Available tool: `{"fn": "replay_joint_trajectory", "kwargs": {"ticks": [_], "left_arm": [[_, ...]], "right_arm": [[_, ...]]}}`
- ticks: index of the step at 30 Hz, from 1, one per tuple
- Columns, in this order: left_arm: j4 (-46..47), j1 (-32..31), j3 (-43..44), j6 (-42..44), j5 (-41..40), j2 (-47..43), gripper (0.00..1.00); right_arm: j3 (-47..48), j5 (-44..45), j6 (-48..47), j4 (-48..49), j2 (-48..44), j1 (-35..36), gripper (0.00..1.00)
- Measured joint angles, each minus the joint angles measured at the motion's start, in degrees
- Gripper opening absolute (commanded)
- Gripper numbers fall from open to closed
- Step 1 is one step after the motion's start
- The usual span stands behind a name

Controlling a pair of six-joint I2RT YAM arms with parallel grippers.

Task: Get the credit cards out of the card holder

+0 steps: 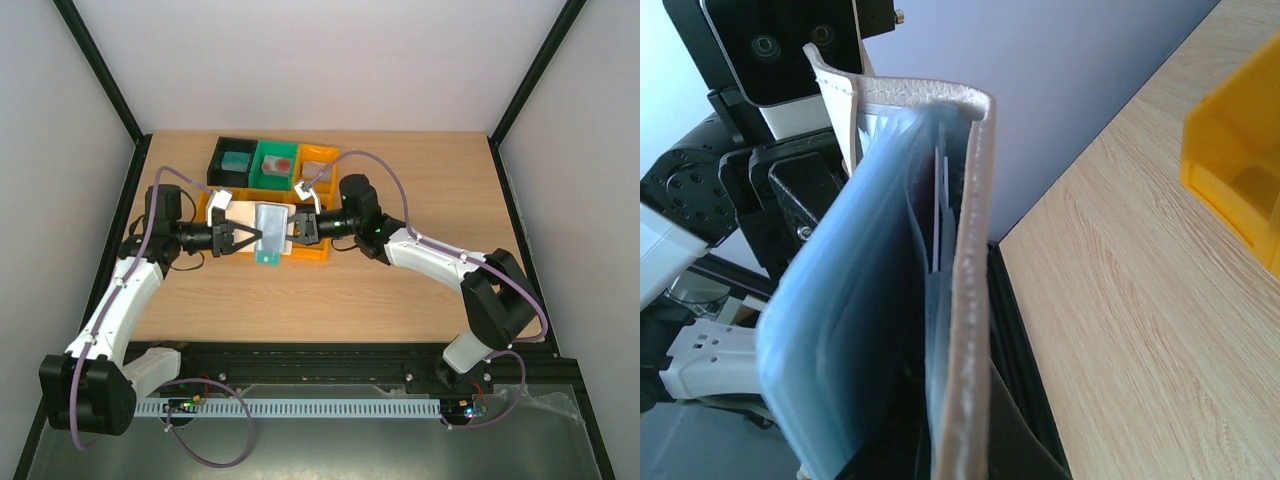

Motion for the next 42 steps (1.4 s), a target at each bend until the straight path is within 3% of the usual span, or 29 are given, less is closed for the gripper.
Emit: {"fn": "replay_joint_trajectory", "kwargs": {"ticks": [3, 4, 11, 14, 18, 21, 25, 31, 37, 42], "left_arm": [[0.0, 0.02, 0.0, 0.0, 0.39, 0.0, 0.33], [0.02, 0.02, -0.02, 0.04, 0.57, 0.0, 0.36], [0.57, -1.01, -0.11, -0.26, 2.4, 0.0, 0.45], [1.09, -1.68, -0.11, -0.74, 3.13, 0.0, 0.37], [1.44, -1.64, -0.13, -1.11, 3.85, 0.0, 0.03], [1.57, -1.29, -0.13, -1.44, 5.49, -0.09, 0.02], [1.33, -0.98, -0.13, -1.55, 6.4, -0.11, 0.02], [1.42, -0.04, 0.0, -1.01, 6.56, -0.11, 0.02], [0.26, 2.21, 1.16, -0.63, 5.27, -0.11, 0.02], [0.0, 3.41, 2.91, -0.63, 4.39, -0.11, 0.02]], "right_arm": [[0.07, -0.5, -0.42, 0.0, 0.0, -0.07, 0.02], [0.07, -0.66, -0.46, 0.04, 0.0, -0.09, 0.02], [1.01, -1.81, -0.87, -0.04, 0.0, 0.44, 0.02], [1.55, -1.92, -0.9, 0.02, 0.02, 0.94, 0.02], [1.88, -2.51, -0.85, 0.02, 0.02, 0.98, 0.02], [1.88, -3.63, -1.31, 0.13, 0.15, 0.57, 0.02], [1.97, -3.28, -3.02, -0.61, 0.11, 0.59, 0.23], [0.76, 3.5, -6.69, -5.49, -2.84, -0.44, 0.37], [-6.27, 12.98, -8.44, -6.32, -12.17, -3.69, 0.42], [-10.67, 17.09, -11.23, -4.44, -15.1, 2.43, 0.43]]}}
